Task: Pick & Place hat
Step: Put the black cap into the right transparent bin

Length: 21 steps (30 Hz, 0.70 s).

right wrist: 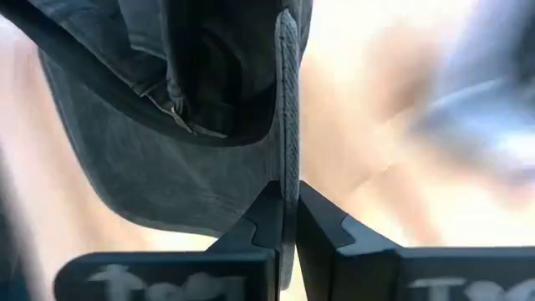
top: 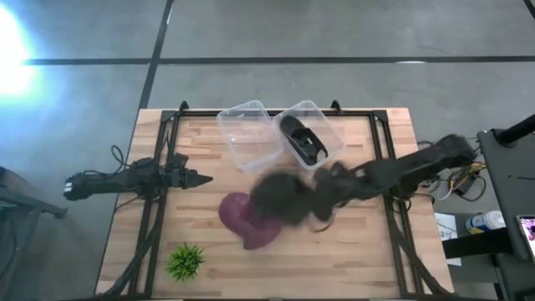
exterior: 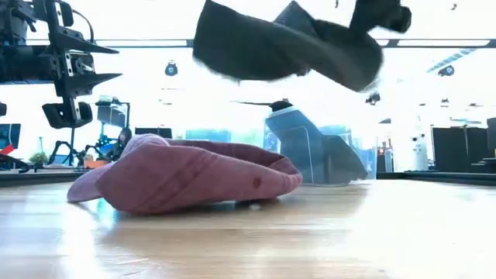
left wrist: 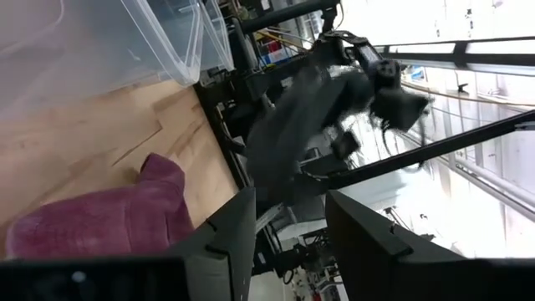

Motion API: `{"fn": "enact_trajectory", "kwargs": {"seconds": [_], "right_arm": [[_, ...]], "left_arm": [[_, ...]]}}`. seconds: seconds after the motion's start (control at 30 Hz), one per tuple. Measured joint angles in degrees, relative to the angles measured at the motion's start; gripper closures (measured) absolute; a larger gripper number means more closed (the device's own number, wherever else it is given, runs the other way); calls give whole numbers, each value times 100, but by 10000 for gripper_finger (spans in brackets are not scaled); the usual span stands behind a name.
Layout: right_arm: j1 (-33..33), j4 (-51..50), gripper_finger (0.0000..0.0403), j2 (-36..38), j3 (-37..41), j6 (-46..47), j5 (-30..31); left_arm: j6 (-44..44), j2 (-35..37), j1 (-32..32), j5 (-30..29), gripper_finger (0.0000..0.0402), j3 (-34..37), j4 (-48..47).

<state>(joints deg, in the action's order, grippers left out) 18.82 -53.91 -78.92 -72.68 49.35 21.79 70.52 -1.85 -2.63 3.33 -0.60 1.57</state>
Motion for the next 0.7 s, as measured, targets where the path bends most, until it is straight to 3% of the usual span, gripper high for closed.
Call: {"fn": "enact_trajectory", "kwargs": {"seconds": [0.13,0.23,0.3,0.53,0.7], "right_arm": [[146,-132,388,906,-7,491,3118],[-207,-198,389,1154,33,255,4328],[-740,-285,389,1143,68,6,4289],[-2763,-809,389,454,225,-159,3021],[-3367,-895,389,-264,231,-443,1781]], "left_arm": [[-17,0,0,-163,262,0,-5],[-20,0,0,-443,262,0,-5],[-22,0,0,-582,262,0,7],[123,0,0,-693,262,0,24],[215,0,0,-699,262,-1,24]]}}
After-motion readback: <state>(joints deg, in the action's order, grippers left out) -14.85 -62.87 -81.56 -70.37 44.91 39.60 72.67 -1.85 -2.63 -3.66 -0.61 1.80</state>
